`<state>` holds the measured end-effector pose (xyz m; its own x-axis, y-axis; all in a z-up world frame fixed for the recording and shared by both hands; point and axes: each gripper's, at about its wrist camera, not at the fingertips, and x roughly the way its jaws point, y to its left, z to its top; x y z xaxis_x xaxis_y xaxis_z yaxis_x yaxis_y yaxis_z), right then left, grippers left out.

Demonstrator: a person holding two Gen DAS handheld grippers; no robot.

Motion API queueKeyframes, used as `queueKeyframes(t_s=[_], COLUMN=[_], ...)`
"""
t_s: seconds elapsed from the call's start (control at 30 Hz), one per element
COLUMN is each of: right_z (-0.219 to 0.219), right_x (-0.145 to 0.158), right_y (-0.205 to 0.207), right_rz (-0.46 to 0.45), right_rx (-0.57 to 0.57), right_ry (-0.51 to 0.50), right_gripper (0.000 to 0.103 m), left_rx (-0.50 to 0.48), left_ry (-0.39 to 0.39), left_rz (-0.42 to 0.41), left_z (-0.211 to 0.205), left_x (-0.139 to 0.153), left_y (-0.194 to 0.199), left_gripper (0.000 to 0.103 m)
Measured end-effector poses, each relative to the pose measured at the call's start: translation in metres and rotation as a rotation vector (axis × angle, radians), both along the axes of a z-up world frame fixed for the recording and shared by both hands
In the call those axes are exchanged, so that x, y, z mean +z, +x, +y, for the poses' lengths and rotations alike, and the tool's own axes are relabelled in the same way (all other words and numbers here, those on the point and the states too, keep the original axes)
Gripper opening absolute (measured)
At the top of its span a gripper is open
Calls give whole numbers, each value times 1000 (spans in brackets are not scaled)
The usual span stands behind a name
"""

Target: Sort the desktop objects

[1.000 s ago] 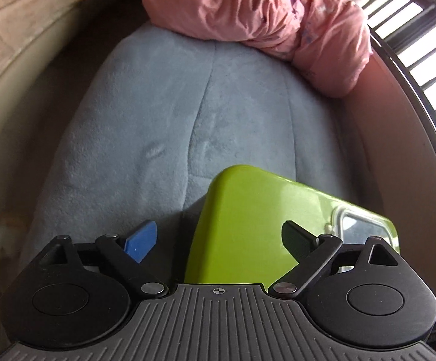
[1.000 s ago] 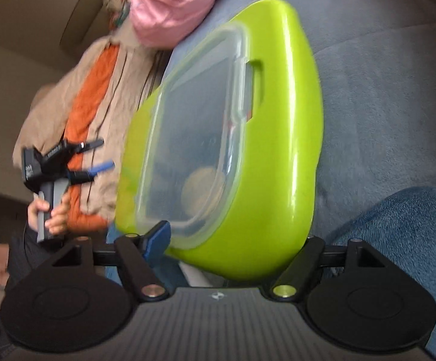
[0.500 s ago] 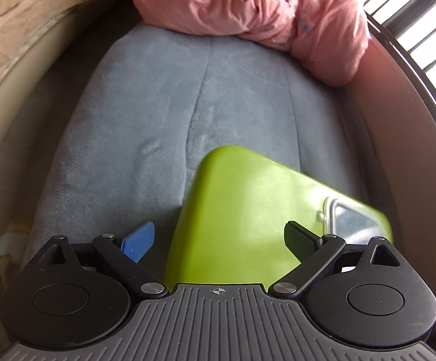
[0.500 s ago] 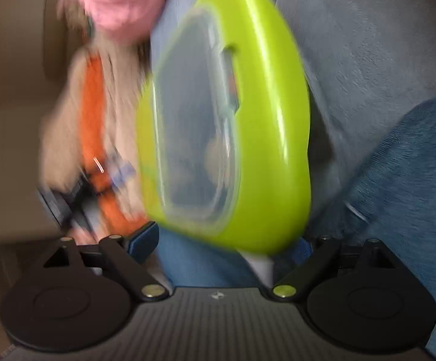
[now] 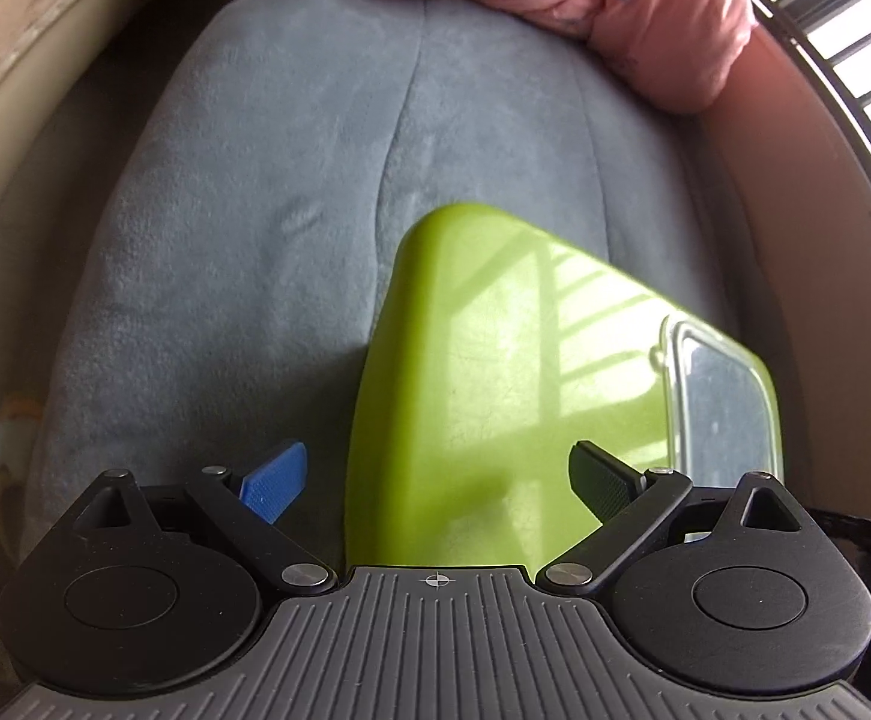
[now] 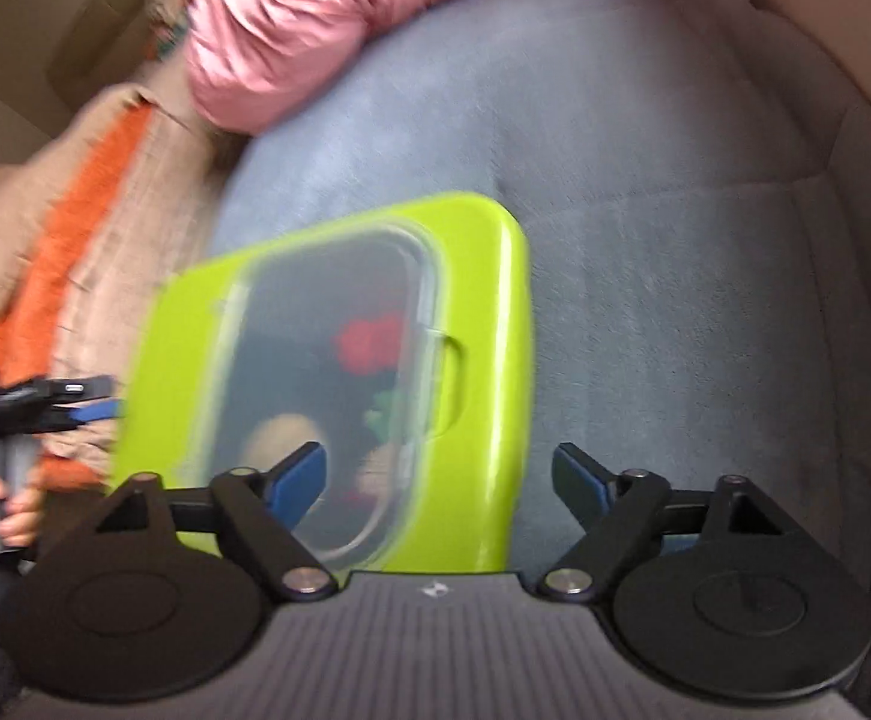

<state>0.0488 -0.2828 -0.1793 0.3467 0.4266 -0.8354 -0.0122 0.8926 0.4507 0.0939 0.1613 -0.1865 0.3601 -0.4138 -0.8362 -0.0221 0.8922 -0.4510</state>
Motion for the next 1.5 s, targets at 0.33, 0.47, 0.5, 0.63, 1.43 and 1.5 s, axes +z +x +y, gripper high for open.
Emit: queueKeyframes(t_s=[0.33, 0.47, 0.5, 0.63, 1.43, 1.5], right_z=[15, 27, 25, 9, -27, -27], right_x=[-54, -68, -72, -93, -154, -152], right_y=[19, 27, 29, 42, 109, 115], right_rz=[40, 33, 31, 64, 191, 169], right_rx=[-99, -73, -87, -100, 139, 164], right_ry=[213, 254, 281, 448, 946, 953], right_gripper=[72, 84, 85, 85, 100, 101], left_rx=[22, -34, -43, -68, -110, -108], left_ry=[60, 32, 15, -74, -260, -259], left_rz=[39, 32, 35, 45, 113, 118], left_z=[-2, -5, -4, -6, -20, -21], left_x=[-17, -22, -24, -35, -70, -69], left_y=[11, 22, 25, 35, 86, 95], left_gripper=[103, 103, 103, 103, 103, 103])
